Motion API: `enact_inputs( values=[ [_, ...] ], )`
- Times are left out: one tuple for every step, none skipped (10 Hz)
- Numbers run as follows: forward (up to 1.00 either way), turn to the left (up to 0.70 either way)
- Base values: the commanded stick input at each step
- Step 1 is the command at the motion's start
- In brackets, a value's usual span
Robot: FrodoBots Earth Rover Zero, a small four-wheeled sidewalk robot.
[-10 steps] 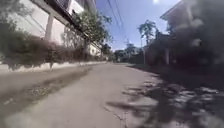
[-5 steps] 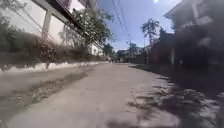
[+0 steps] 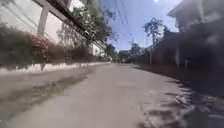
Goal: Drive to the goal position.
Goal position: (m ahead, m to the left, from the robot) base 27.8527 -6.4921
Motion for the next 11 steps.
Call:
enact_inputs(
  values=[
    [1.0,0.01],
    [1.0,0.01],
    [1.0,0.01],
    [1.0,0.01],
    [1.0,0.01],
    [1.0,0.01],
    [1.0,0.01],
    [1.0,0.01],
    [1.0,0.01],
    [1.0,0.0],
    [1.0,-0.01]
  ],
)
